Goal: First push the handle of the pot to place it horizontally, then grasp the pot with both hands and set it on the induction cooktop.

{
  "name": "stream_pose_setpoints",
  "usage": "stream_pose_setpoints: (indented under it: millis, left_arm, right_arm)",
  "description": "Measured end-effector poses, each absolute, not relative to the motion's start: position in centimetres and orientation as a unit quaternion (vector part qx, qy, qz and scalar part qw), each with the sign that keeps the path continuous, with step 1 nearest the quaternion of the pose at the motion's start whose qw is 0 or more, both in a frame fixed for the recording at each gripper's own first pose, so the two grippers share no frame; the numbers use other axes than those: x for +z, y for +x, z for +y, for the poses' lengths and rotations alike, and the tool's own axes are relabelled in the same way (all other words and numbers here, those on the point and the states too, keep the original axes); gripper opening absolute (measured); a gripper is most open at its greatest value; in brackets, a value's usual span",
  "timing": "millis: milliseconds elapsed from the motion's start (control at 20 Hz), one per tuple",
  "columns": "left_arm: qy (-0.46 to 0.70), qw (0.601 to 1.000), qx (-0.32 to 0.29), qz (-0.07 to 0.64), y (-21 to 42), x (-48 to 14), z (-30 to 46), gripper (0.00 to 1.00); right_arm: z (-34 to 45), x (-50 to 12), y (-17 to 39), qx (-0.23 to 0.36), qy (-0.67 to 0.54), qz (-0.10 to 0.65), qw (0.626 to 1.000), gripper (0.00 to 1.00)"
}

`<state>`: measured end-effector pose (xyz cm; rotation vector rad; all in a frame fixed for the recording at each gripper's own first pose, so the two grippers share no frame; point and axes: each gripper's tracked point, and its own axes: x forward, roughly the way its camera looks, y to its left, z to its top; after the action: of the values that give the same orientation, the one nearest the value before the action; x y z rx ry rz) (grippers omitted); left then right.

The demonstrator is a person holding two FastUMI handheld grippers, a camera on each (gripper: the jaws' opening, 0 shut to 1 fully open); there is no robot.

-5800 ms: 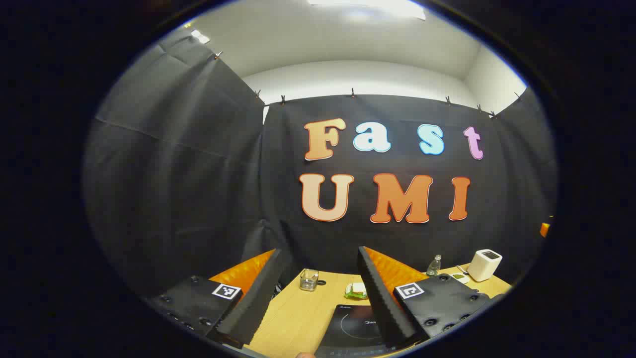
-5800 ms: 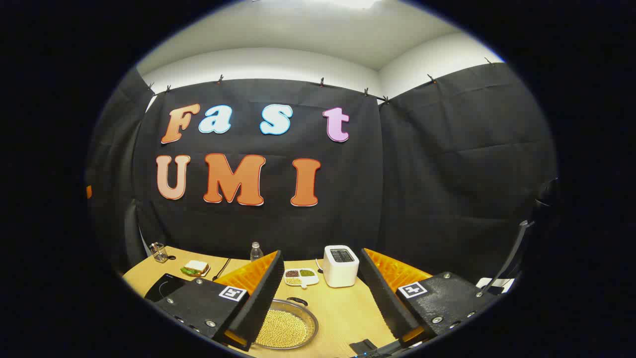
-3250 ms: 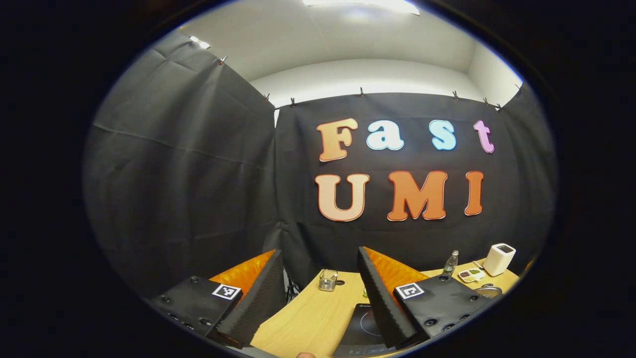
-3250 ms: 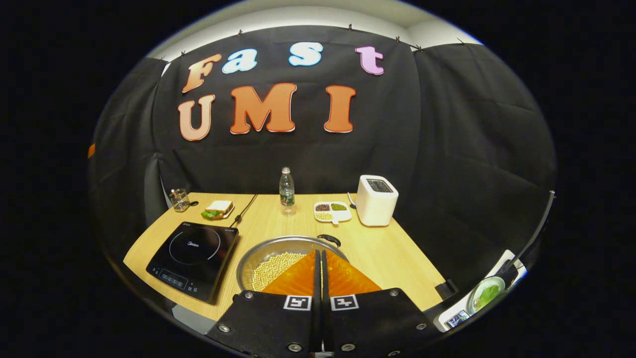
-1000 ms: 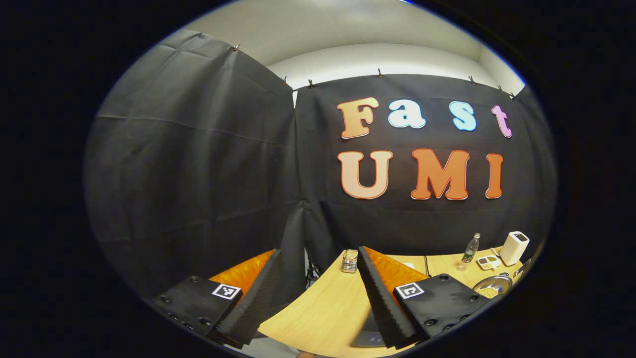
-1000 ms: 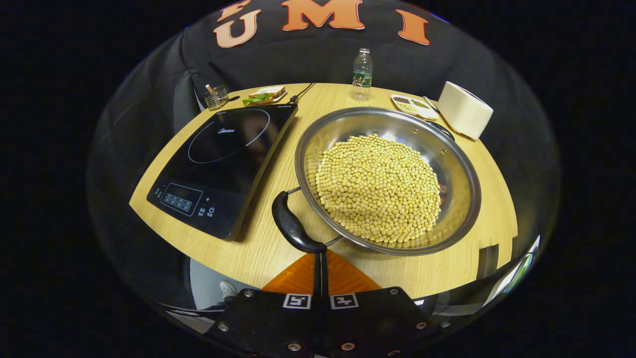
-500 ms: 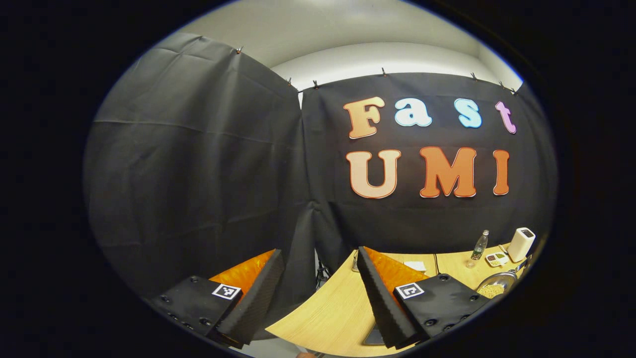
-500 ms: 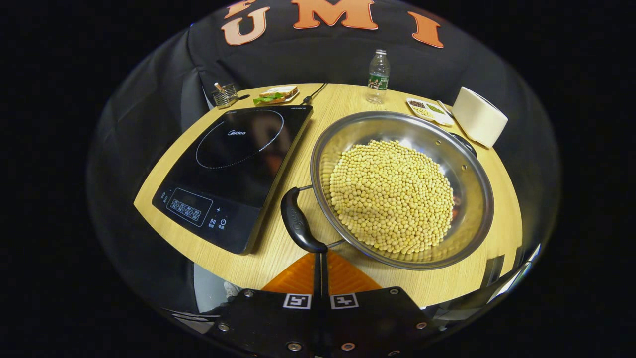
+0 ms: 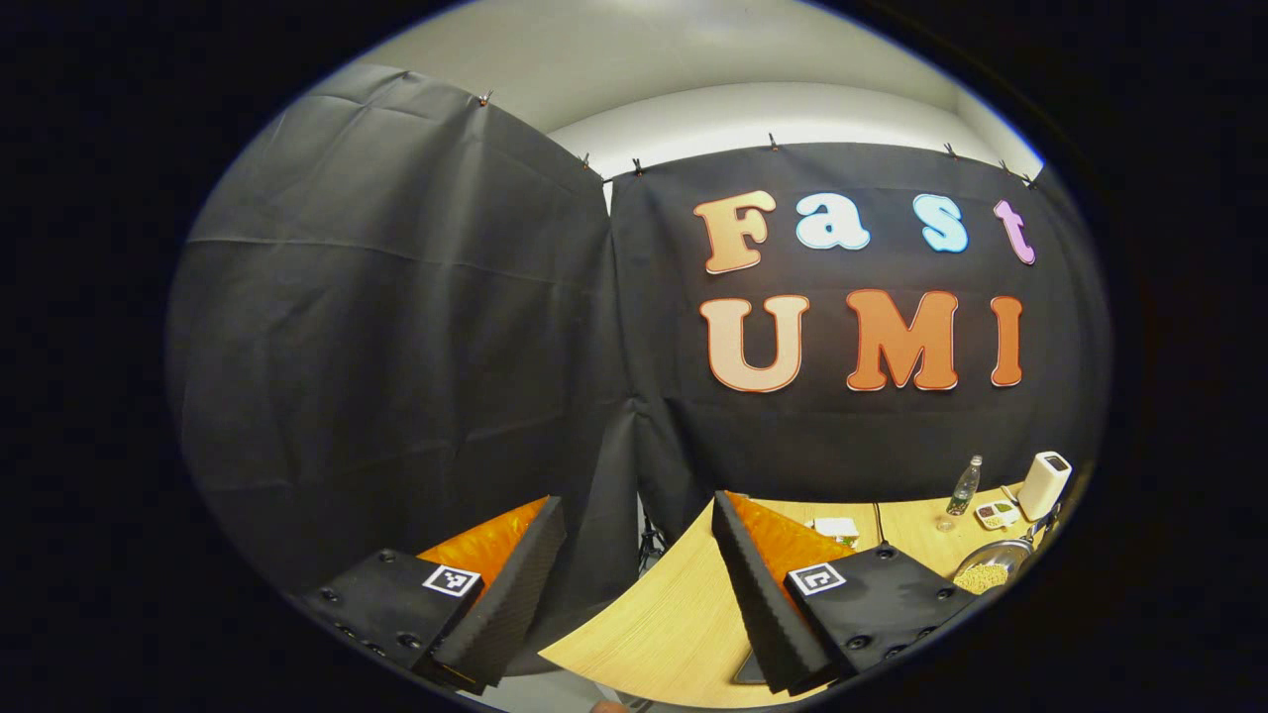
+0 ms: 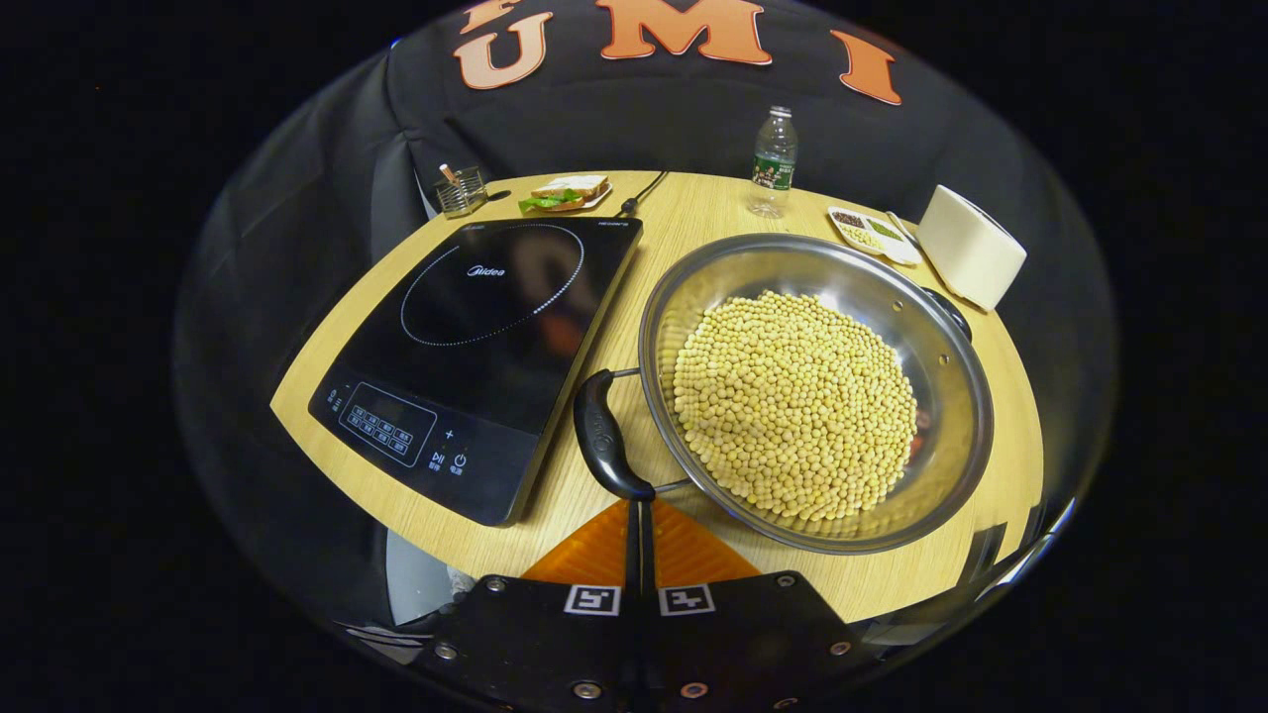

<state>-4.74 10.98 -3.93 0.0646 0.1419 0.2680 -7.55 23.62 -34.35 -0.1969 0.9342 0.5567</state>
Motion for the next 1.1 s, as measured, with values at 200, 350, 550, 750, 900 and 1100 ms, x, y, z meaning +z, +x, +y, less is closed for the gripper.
stream_pose_setpoints:
  millis: [200,350,550,750,900,1100]
  left_arm:
    - [0.031,0.987,0.141,0.071,-5.1,-4.1,11.7,0.97]
    - [0.031,0.986,0.148,0.072,-5.3,-4.3,12.3,0.97]
    - [0.03,0.984,0.156,0.077,-6.0,-4.6,12.9,0.98]
    - [0.026,0.983,0.164,0.079,-6.4,-5.0,13.3,0.97]
    - [0.027,0.982,0.169,0.081,-6.7,-5.3,13.7,0.98]
    - [0.022,0.982,0.172,0.08,-6.9,-5.2,14.0,0.98]
  right_arm:
    - [24.3,-34.2,-7.2,0.269,-0.095,0.44,0.852,0.0]
    - [25.1,-34.0,-6.9,0.274,-0.092,0.437,0.852,0.0]
    - [26.5,-33.4,-5.4,0.282,-0.092,0.42,0.858,0.0]
    - [27.1,-32.9,-4.7,0.295,-0.103,0.411,0.856,0.0]
    - [27.6,-32.9,-4.3,0.295,-0.109,0.404,0.859,0.0]
    - [28.4,-33.0,-3.8,0.292,-0.1,0.403,0.861,0.0]
